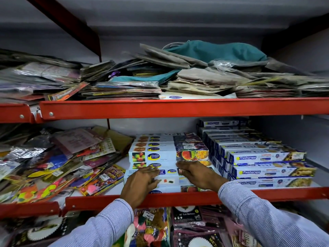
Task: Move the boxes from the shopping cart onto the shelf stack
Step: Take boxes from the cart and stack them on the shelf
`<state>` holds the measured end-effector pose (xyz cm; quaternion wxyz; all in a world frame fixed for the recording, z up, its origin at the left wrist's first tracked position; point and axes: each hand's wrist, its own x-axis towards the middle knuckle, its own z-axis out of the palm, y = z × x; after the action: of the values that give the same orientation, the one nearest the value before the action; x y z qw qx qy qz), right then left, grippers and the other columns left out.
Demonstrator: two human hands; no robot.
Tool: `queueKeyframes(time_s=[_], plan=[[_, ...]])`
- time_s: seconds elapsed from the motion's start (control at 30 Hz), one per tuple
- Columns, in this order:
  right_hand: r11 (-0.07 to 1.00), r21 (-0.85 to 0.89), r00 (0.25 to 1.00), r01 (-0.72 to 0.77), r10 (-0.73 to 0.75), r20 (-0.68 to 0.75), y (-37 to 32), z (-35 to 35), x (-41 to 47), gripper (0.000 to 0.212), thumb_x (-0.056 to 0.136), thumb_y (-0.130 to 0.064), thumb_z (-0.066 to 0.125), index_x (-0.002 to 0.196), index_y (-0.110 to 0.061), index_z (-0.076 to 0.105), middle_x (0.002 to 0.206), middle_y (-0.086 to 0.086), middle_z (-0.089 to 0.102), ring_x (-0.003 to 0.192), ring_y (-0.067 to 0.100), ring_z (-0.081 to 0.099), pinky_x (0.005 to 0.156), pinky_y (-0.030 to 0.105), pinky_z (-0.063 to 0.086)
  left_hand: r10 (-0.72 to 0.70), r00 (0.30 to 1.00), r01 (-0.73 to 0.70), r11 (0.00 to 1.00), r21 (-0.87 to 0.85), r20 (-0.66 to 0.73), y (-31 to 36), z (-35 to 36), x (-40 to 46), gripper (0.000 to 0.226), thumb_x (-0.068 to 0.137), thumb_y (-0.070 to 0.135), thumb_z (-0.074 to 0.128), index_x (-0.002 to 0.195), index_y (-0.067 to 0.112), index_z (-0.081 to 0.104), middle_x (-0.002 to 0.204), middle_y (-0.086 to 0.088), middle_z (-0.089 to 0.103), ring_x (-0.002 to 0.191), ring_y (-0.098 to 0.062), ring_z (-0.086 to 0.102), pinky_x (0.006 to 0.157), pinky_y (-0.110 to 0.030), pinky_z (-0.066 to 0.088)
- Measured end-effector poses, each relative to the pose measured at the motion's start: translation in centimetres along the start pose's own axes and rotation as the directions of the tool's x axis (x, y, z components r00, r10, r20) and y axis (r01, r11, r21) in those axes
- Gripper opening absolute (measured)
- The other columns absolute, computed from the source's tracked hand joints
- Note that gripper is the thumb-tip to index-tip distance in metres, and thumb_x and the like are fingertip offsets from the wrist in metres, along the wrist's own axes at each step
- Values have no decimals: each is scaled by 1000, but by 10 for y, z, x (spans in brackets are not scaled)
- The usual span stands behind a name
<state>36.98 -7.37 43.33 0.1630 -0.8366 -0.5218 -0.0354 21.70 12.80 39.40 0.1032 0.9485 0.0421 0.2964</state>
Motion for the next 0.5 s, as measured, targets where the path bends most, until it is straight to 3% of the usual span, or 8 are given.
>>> queueKeyframes(time_s=[0.1,0.5], plan=[[1000,-18,999,-9,10,32,2,0,0,47,105,-35,36,146,-14,42,156,3,39,144,18,34,112,18,19,-9,1000,9,1000,-7,-6,3,2,1,41,91,38,67,131,27,61,139,8,60,134,-10,49,107,-29,41],[999,-3,996,-54,54,70,-11,-2,-4,44,105,-22,36,148,-11,37,157,7,35,147,21,30,122,30,24,-39,999,39,999,-8,15,10,-3,-1,39,91,33,67,129,25,63,139,5,61,134,-16,50,106,-33,43]])
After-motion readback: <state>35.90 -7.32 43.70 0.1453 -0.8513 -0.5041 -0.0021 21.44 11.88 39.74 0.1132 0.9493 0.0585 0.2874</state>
